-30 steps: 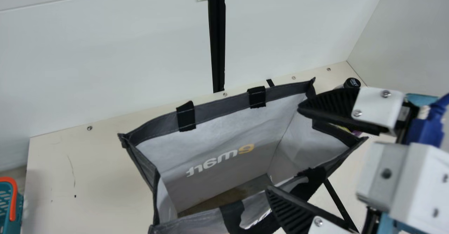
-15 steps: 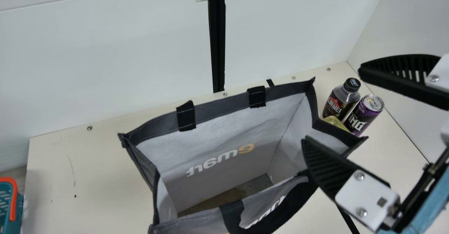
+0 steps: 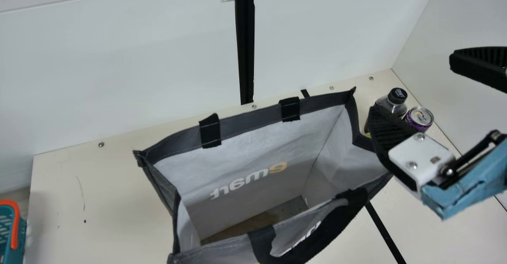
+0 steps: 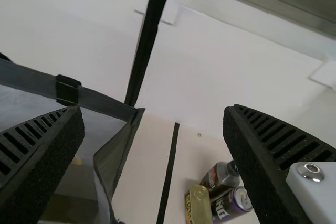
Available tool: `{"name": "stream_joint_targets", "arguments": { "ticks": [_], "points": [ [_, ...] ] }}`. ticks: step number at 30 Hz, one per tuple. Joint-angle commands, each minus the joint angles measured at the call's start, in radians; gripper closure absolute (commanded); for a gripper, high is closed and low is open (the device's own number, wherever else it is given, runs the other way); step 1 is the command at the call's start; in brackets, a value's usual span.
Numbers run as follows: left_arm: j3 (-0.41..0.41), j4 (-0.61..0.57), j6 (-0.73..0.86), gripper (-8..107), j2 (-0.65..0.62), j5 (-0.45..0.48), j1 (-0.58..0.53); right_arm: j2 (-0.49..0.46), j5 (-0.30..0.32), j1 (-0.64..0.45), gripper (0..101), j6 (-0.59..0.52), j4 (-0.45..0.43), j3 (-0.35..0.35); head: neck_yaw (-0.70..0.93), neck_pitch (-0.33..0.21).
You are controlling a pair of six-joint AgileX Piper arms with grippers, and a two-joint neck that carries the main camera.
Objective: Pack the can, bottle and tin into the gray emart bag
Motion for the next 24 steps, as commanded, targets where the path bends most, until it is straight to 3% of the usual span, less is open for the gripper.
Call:
{"name": "stream_joint_targets", "arguments": {
  "ticks": [1, 24],
  "points": [
    [0.000, 0.000, 0.000, 9, 0.000, 0.000, 0.000, 0.008, 0.000, -0.048, 11, 0.004, 0.013, 0.001, -0.001, -0.023],
    [0.000, 0.000, 0.000, 9, 0.000, 0.000, 0.000, 0.111, 0.000, -0.487, 11, -0.083, 0.227, 0.018, -0.001, -0.023]
  ]
}}
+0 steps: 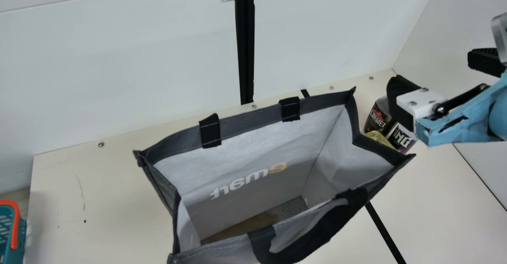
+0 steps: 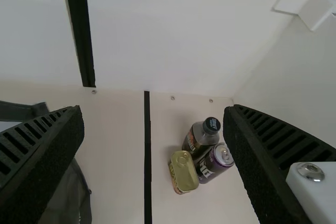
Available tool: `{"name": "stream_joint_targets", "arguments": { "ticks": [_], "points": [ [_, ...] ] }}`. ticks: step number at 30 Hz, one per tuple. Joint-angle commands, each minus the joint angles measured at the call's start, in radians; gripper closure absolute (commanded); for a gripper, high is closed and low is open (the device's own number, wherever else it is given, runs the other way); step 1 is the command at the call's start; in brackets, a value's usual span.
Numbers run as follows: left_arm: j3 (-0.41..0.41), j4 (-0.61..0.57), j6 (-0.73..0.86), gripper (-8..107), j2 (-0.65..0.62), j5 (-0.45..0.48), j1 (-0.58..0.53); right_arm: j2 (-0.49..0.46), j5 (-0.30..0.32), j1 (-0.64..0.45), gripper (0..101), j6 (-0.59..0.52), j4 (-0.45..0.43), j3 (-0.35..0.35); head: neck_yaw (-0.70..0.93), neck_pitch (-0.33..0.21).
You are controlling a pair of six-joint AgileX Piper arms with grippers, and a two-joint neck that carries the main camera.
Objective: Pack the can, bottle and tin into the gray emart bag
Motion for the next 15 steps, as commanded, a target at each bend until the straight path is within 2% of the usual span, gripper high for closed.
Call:
{"name": "stream_joint_targets", "arguments": {
  "ticks": [1, 15],
  "points": [
    [0.000, 0.000, 0.000, 9, 0.000, 0.000, 0.000, 0.006, 0.001, -0.053, 11, -0.011, 0.023, 0.004, -0.001, -0.023],
    [0.000, 0.000, 0.000, 9, 0.000, 0.000, 0.000, 0.052, 0.001, -0.225, 11, -0.049, 0.101, 0.086, -0.001, -0.023]
  ]
}}
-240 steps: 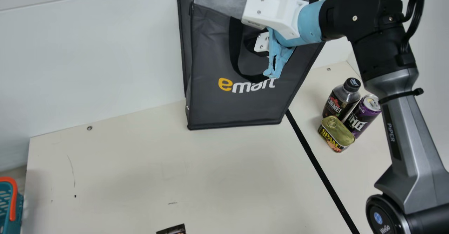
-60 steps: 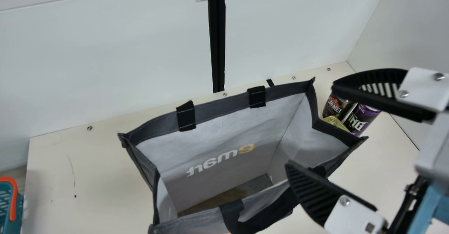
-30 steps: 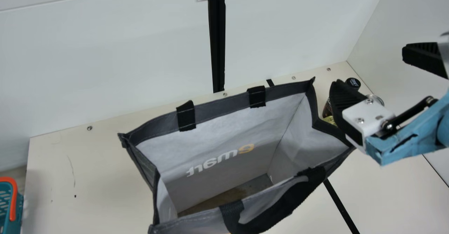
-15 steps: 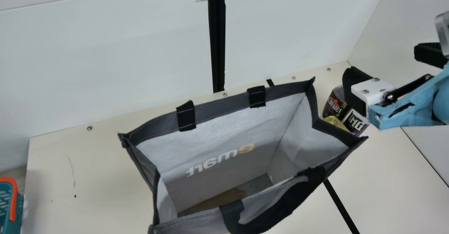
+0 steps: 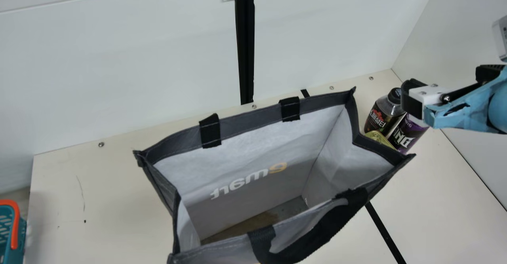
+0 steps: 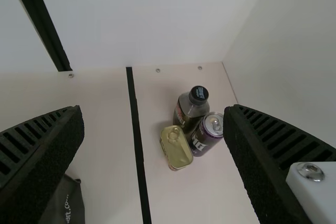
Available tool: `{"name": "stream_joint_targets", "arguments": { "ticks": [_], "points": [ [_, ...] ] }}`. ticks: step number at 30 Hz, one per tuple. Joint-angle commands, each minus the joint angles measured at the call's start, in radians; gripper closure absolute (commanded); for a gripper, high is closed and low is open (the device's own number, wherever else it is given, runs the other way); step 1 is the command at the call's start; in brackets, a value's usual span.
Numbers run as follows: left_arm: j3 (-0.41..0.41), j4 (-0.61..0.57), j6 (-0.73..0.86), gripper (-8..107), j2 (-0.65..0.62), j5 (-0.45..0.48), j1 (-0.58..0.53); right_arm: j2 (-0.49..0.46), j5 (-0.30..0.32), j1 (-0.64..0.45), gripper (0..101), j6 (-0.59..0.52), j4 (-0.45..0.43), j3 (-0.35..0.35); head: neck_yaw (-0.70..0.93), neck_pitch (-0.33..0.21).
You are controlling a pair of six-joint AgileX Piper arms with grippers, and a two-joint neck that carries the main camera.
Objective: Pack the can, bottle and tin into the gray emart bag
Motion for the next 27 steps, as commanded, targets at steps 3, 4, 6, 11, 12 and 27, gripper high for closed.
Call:
{"name": "stream_joint_targets", "arguments": {
  "ticks": [3, 4, 6, 11, 12, 27],
  "points": [
    [0.000, 0.000, 0.000, 9, 0.000, 0.000, 0.000, 0.006, 0.001, -0.027, 11, -0.005, 0.005, 0.025, -0.002, -0.023],
    [0.000, 0.000, 0.000, 9, 0.000, 0.000, 0.000, 0.007, 0.001, -0.033, 11, -0.007, 0.005, 0.031, -0.002, -0.023],
    [0.000, 0.000, 0.000, 9, 0.000, 0.000, 0.000, 0.010, 0.001, -0.042, 11, -0.008, 0.003, 0.043, -0.002, -0.023],
    [0.000, 0.000, 0.000, 9, 0.000, 0.000, 0.000, 0.014, 0.001, -0.061, 11, -0.010, -0.006, 0.071, -0.002, -0.023],
    [0.000, 0.000, 0.000, 9, 0.000, 0.000, 0.000, 0.014, 0.001, -0.064, 11, -0.010, -0.008, 0.076, -0.002, -0.023],
    [0.000, 0.000, 0.000, 9, 0.000, 0.000, 0.000, 0.017, 0.000, -0.091, 11, -0.011, -0.020, 0.109, -0.002, -0.023]
  ]
}}
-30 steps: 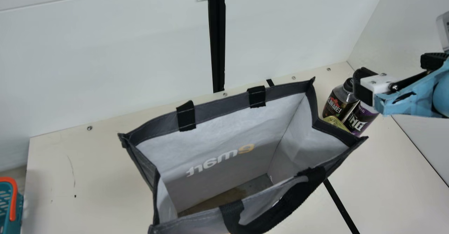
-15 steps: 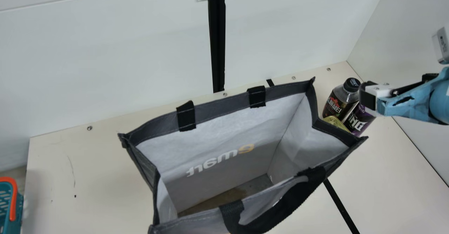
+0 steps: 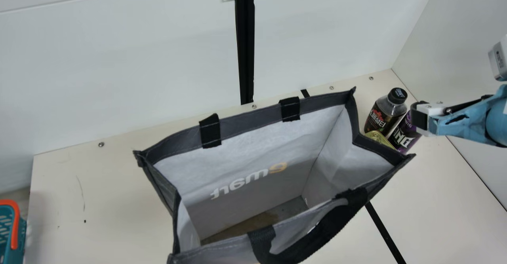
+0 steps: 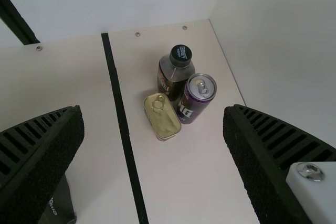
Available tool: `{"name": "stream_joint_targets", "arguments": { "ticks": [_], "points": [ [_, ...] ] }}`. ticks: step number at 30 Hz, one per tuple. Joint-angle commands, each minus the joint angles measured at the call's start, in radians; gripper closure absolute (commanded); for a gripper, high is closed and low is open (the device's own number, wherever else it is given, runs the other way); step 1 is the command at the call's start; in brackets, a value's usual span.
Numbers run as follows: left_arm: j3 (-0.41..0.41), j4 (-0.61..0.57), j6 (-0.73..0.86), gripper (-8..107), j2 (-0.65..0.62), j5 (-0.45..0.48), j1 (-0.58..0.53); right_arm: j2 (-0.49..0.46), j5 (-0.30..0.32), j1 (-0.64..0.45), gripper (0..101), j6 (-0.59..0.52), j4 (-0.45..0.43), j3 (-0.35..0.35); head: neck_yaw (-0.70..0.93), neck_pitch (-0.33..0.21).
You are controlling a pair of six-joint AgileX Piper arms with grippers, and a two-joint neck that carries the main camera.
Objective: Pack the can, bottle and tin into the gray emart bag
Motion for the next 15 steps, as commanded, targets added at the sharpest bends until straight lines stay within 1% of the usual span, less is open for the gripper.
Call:
{"name": "stream_joint_targets", "arguments": {
  "ticks": [1, 15],
  "points": [
    [0.000, 0.000, 0.000, 9, 0.000, 0.000, 0.000, 0.000, 0.000, 0.000, 11, 0.000, 0.000, 0.000, -0.002, -0.023],
    [0.000, 0.000, 0.000, 9, 0.000, 0.000, 0.000, 0.000, 0.000, 0.000, 11, 0.000, 0.000, 0.000, -0.002, -0.023]
  ]
}}
